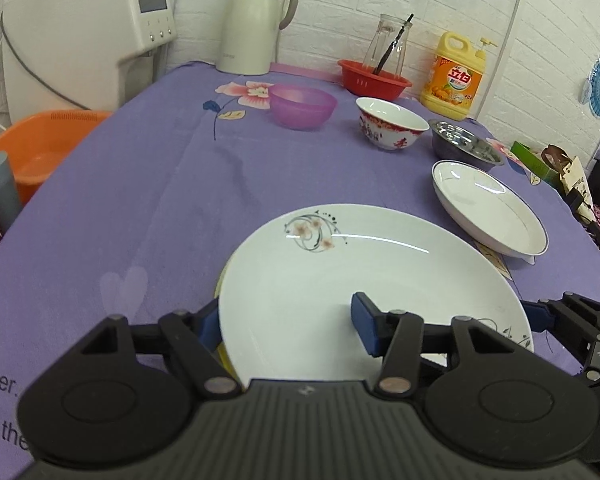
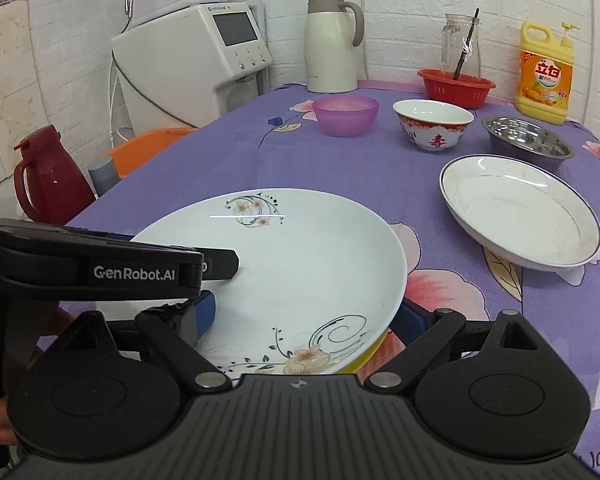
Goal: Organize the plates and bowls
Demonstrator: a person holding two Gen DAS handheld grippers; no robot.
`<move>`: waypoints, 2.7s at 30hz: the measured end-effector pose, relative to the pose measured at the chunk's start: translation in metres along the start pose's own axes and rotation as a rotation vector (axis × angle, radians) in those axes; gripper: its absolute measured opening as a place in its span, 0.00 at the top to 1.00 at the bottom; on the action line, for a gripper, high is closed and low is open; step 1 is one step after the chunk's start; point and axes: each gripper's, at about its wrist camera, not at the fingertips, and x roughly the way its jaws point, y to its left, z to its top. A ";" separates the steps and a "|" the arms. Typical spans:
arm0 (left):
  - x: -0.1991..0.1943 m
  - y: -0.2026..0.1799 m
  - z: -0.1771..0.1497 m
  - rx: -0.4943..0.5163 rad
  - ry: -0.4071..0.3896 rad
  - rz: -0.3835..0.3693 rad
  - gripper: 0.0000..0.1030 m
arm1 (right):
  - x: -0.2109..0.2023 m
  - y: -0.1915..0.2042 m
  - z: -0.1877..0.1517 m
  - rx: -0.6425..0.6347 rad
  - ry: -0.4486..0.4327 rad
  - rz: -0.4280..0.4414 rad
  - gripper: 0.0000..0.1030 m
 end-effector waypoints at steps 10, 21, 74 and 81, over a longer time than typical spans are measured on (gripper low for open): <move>-0.020 -0.005 0.004 0.041 -0.096 0.000 0.25 | 0.005 -0.011 -0.009 0.053 0.041 0.035 0.00; -0.019 -0.029 0.026 0.064 -0.115 -0.041 0.23 | -0.027 -0.052 0.000 0.202 -0.103 -0.028 0.00; 0.178 -0.155 0.105 0.228 0.184 -0.123 0.23 | 0.043 -0.197 0.031 0.217 0.030 -0.219 0.00; 0.177 -0.163 0.102 0.273 0.185 -0.143 0.35 | 0.045 -0.194 0.027 0.180 0.014 -0.261 0.00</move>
